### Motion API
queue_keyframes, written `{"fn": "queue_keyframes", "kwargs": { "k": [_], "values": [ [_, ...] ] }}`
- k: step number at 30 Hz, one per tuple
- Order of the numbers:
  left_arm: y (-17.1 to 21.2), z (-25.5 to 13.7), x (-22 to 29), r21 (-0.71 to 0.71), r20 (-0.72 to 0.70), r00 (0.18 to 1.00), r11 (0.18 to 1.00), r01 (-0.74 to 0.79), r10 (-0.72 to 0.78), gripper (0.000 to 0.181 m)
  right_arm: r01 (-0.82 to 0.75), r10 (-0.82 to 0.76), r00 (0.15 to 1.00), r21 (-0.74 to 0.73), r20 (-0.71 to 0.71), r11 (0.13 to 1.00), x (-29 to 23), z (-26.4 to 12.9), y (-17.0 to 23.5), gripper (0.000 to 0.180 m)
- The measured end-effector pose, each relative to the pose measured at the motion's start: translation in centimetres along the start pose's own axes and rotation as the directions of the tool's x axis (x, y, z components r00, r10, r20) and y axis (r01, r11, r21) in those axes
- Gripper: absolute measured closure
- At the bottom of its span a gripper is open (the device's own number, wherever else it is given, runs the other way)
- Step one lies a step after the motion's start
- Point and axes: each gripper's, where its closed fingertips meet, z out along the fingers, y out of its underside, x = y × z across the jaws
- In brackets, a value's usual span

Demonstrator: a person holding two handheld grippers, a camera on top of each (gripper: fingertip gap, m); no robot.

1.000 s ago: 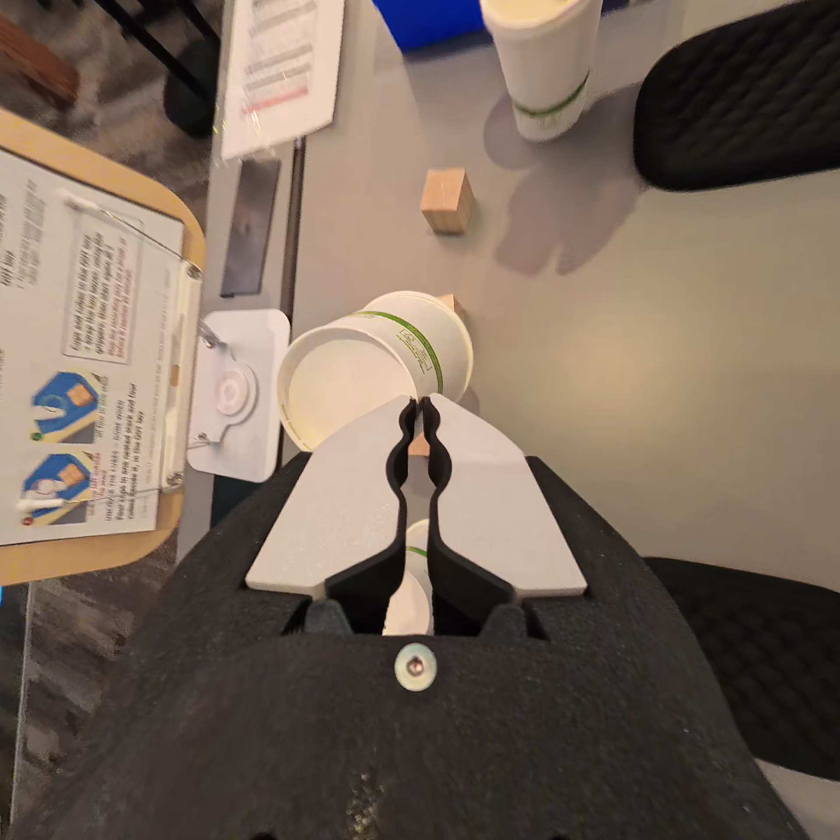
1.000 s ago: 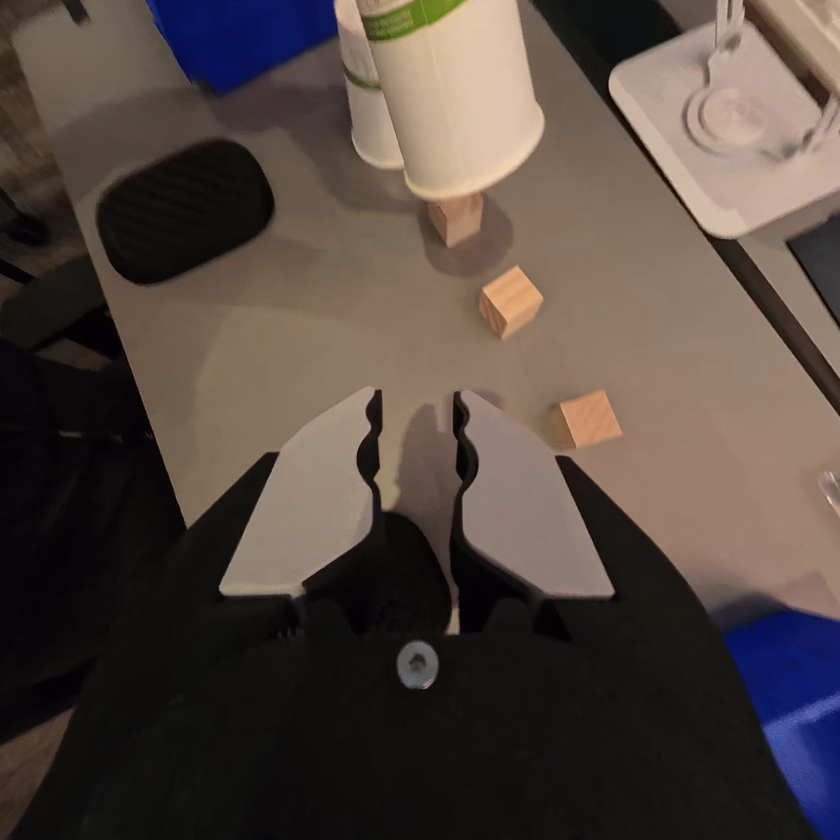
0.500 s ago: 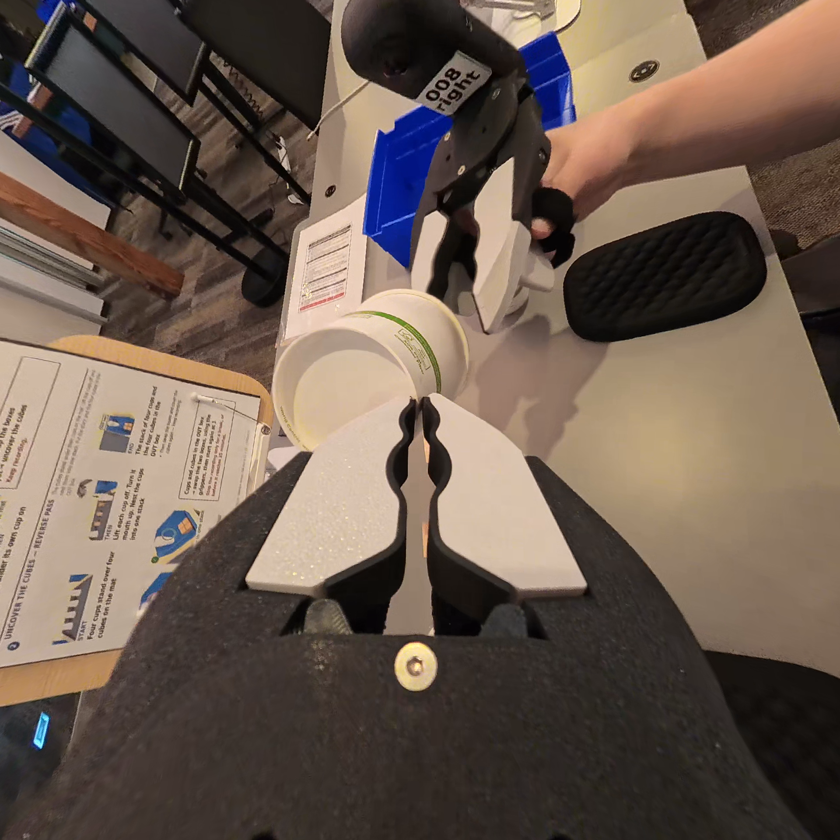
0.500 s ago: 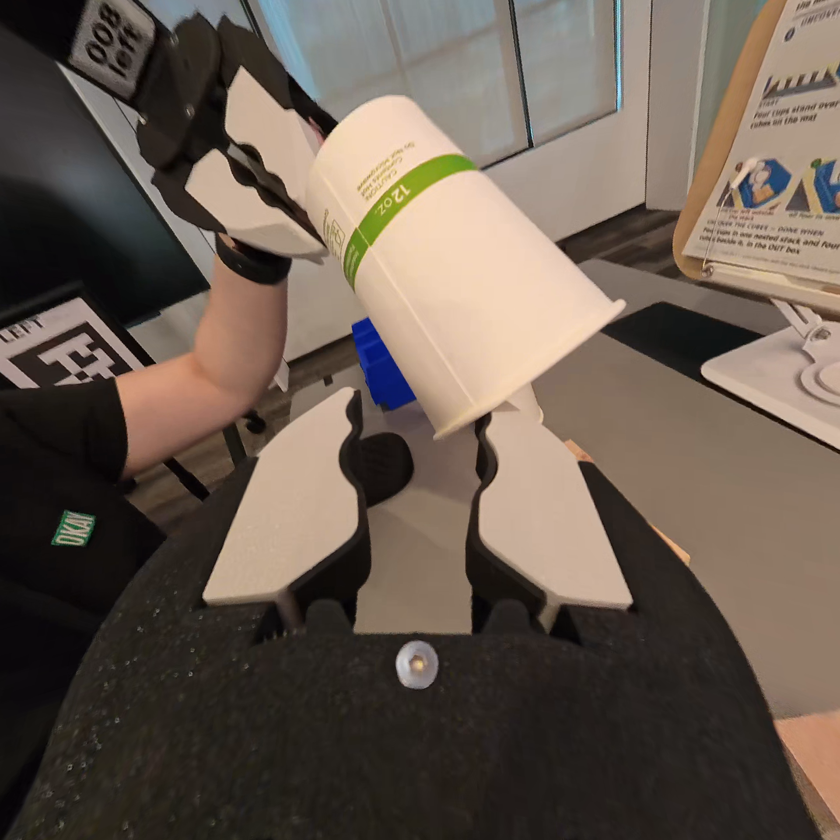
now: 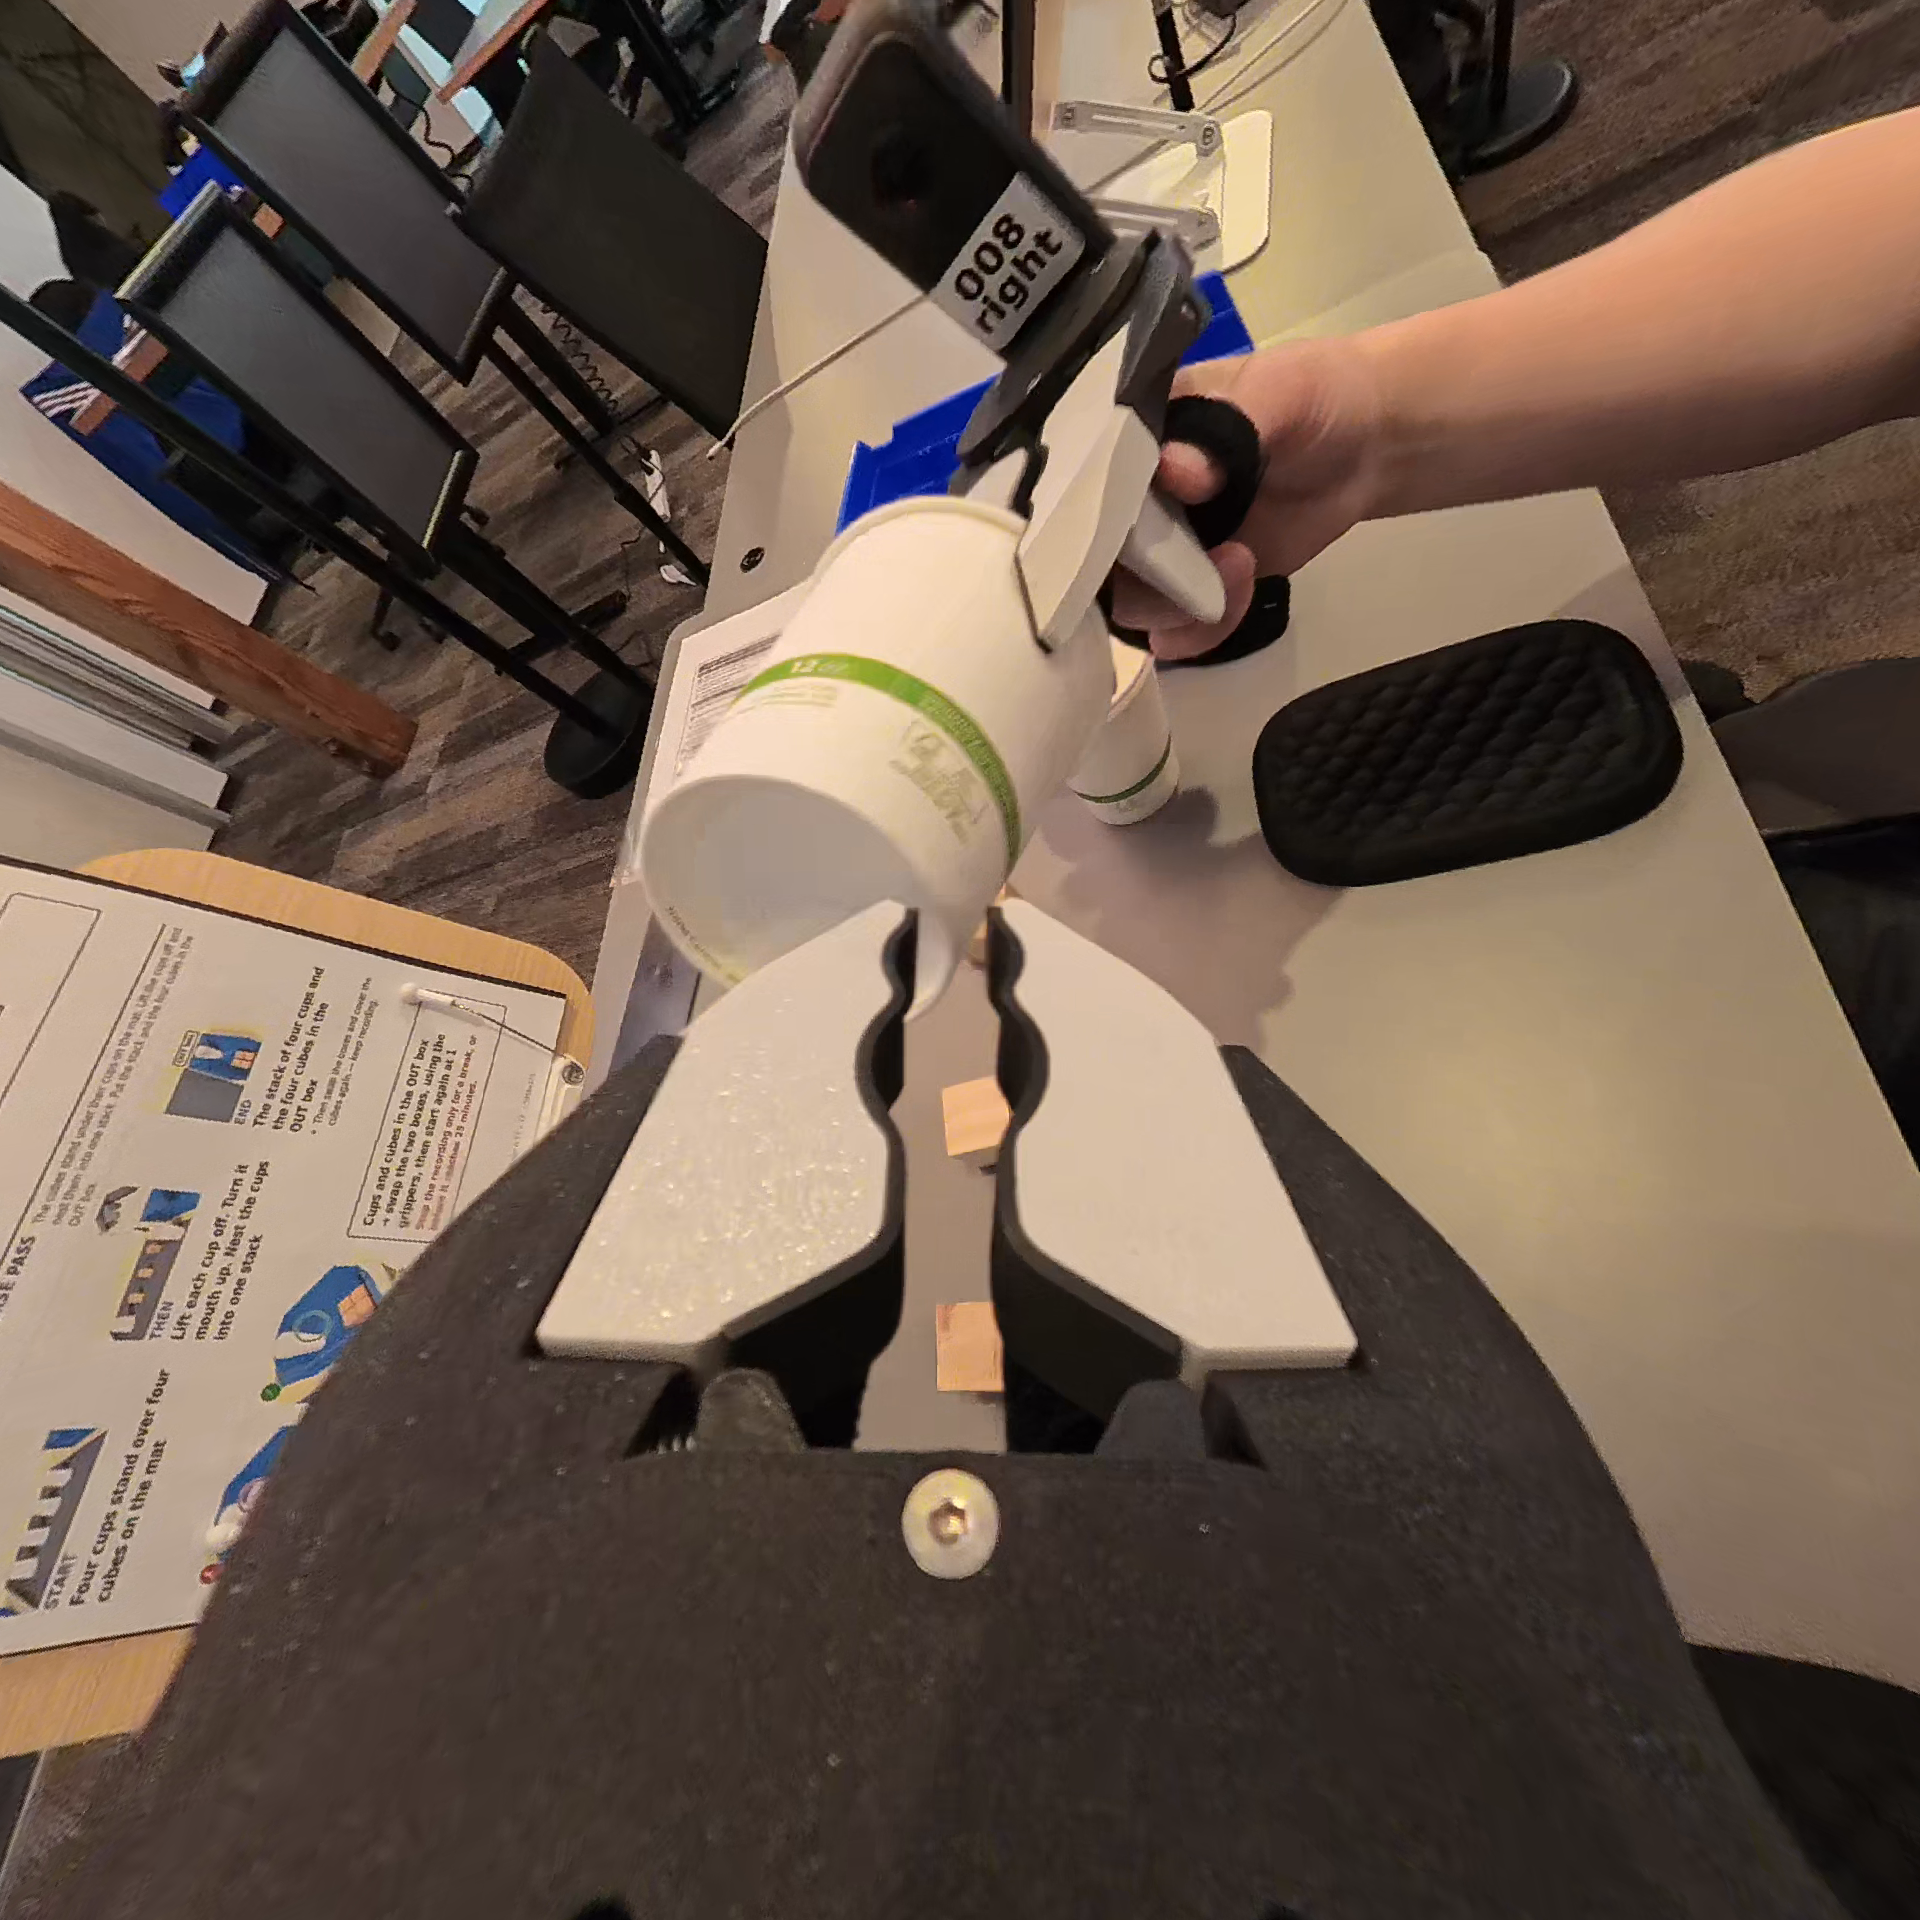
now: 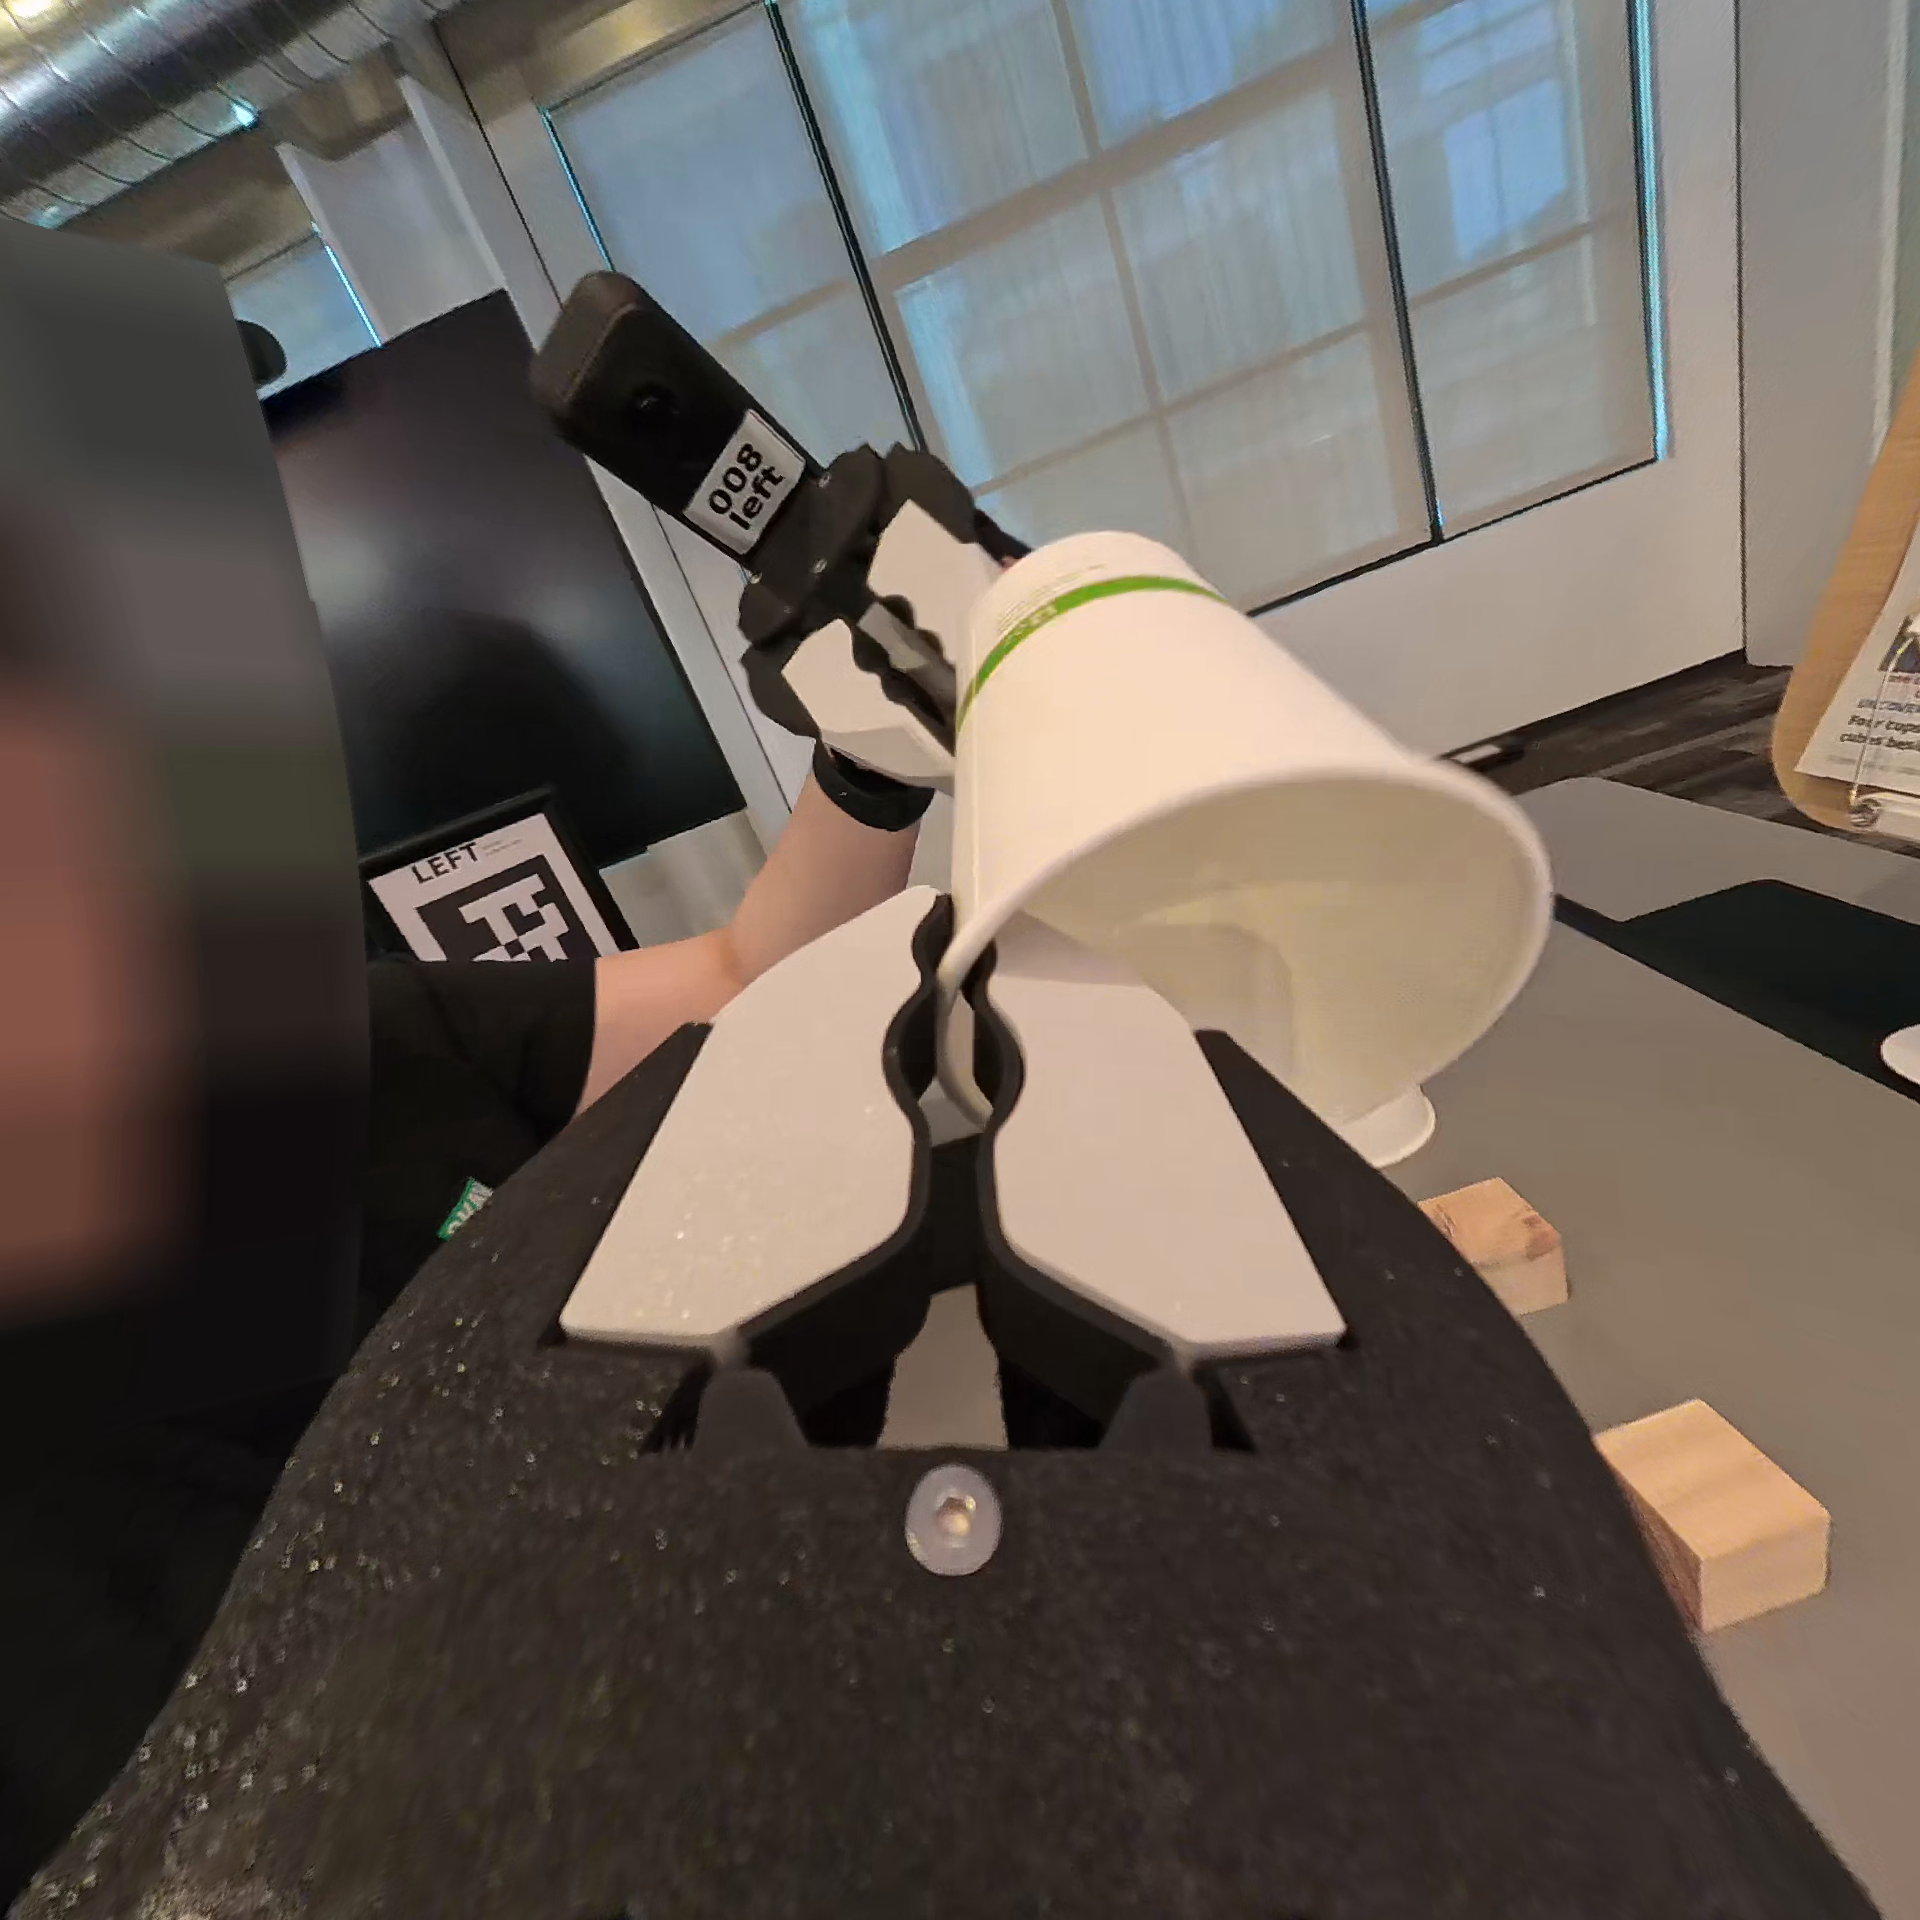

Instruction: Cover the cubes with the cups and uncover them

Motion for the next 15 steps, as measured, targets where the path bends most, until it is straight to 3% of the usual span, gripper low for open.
{"fn": "queue_keyframes", "kwargs": {
  "k": [3,6,8,10,12,15],
  "values": [
    [0.2,-0.3,-0.1,0.021,0.005,0.999,0.999,0.037,-0.037,0.158,0.023,-0.026,0.998,-0.057,-0.060,0.998,-0.1,-1.5,-0.4,0.179],
    [1.1,-1.1,-1.0,0.008,0.048,0.997,0.998,0.059,-0.059,0.155,0.017,-0.110,0.948,-0.296,-0.299,0.955,1.9,-5.0,0.0,0.179],
    [2.1,-1.5,-1.5,-0.020,0.068,0.995,0.997,0.074,-0.073,0.155,0.008,-0.288,0.847,-0.531,-0.446,0.847,3.7,-8.8,0.2,0.179],
    [3.2,-1.7,-1.6,-0.060,0.071,0.994,0.994,0.086,-0.082,0.157,-0.117,-0.434,0.734,-0.726,-0.523,0.678,4.9,-13.3,0.6,0.179],
    [4.2,-1.5,-1.6,-0.109,0.079,0.994,0.991,0.083,-0.074,0.159,-0.244,-0.475,0.695,-0.799,-0.539,0.550,4.9,-16.1,1.1,0.179],
    [5.1,-1.0,-1.4,-0.158,0.072,0.995,0.985,0.072,-0.061,0.159,-0.378,-0.440,0.702,-0.816,-0.561,0.437,4.7,-17.7,2.7,0.179]
  ]
}}
